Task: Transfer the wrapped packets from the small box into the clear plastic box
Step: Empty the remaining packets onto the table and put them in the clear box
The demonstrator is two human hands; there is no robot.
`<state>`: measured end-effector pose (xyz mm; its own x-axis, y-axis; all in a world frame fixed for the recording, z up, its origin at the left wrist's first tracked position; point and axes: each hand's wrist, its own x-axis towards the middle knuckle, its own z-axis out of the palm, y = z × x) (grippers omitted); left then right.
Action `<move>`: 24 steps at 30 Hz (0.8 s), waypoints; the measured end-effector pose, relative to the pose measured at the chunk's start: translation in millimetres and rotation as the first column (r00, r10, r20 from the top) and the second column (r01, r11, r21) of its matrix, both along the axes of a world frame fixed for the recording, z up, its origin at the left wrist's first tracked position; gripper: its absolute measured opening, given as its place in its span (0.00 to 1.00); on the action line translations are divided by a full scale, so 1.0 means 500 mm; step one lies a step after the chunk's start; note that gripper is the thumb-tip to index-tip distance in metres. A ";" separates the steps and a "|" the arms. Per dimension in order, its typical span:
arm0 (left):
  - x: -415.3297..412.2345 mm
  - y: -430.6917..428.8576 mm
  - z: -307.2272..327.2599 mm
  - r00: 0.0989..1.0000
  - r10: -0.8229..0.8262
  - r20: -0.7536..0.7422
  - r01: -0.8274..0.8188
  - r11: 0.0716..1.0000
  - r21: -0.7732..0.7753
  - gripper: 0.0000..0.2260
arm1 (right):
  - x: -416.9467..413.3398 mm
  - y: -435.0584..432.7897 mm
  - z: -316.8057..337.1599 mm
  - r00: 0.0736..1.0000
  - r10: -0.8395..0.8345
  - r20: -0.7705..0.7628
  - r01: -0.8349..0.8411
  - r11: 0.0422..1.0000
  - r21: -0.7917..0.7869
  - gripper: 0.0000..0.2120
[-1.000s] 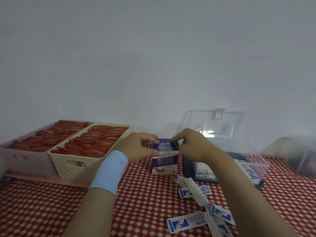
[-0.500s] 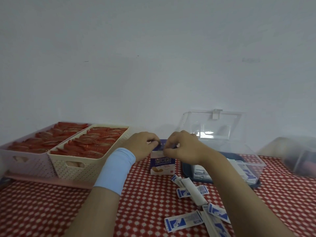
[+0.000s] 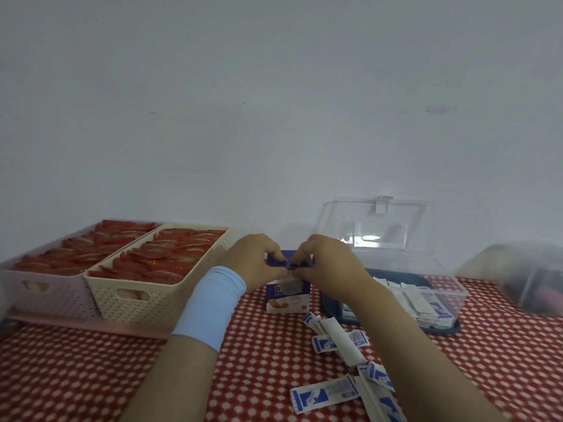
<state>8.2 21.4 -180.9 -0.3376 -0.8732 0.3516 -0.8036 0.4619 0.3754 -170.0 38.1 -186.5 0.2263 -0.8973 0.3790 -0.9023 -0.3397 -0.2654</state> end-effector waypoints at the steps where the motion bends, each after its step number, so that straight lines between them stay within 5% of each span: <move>1: -0.004 -0.002 -0.002 1.000 0.001 0.006 -0.001 1.000 -0.015 0.08 | 0.001 0.001 -0.002 1.000 -0.012 -0.014 0.011 1.000 -0.028 0.08; 9: -0.014 -0.013 -0.010 0.996 0.000 0.094 0.002 1.000 -0.022 0.10 | 0.007 0.012 0.000 0.998 -0.009 -0.068 0.003 0.996 -0.085 0.08; 14: -0.036 0.007 0.020 0.981 0.048 0.189 -0.026 0.993 -0.119 0.14 | -0.024 0.056 0.054 0.997 0.008 0.083 -0.008 1.000 -0.001 0.06; 18: -0.085 0.049 0.051 0.992 -0.098 0.081 0.103 0.993 -0.058 0.02 | -0.058 0.094 0.060 0.985 -0.053 -0.167 0.099 0.956 0.277 0.08; 24: -0.156 0.089 0.027 0.924 -0.292 0.245 0.246 0.948 0.201 0.10 | -0.063 0.142 -0.018 0.901 -0.010 -0.434 0.213 0.881 0.422 0.22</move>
